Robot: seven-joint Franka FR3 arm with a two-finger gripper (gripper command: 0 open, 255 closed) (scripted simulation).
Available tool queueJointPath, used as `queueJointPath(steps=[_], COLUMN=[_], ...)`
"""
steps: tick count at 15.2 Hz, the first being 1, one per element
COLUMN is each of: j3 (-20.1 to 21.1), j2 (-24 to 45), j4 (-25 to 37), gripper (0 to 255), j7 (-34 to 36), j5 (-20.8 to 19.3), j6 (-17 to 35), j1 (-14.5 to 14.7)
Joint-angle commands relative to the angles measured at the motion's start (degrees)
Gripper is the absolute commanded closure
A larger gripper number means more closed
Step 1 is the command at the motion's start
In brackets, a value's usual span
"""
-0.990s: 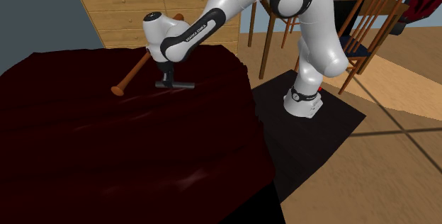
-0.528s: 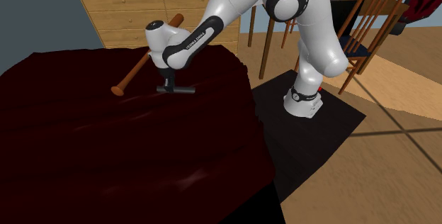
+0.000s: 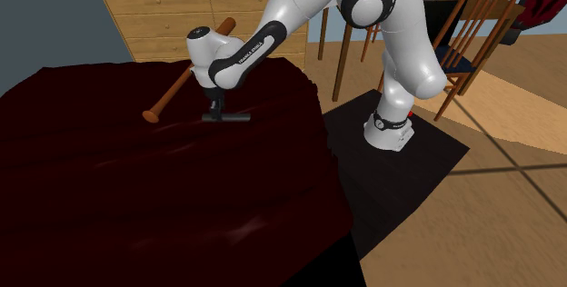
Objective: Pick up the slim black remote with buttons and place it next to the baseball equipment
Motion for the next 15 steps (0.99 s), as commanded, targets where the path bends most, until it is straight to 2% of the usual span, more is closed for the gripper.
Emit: queueJointPath(steps=[1, 4, 8, 15], j3=[0.0, 0.0, -0.5, -0.5], j2=[0.0, 0.0, -4.0, -4.0], j4=[0.0, 0.0, 1.6, 1.6], gripper=[0, 0, 0, 0], j7=[0.0, 0.0, 0.5, 0.5], j5=[0.0, 0.0, -0.9, -0.9], j6=[0.0, 0.0, -5.5, -5.5], j1=[0.0, 0.0, 0.7, 0.7])
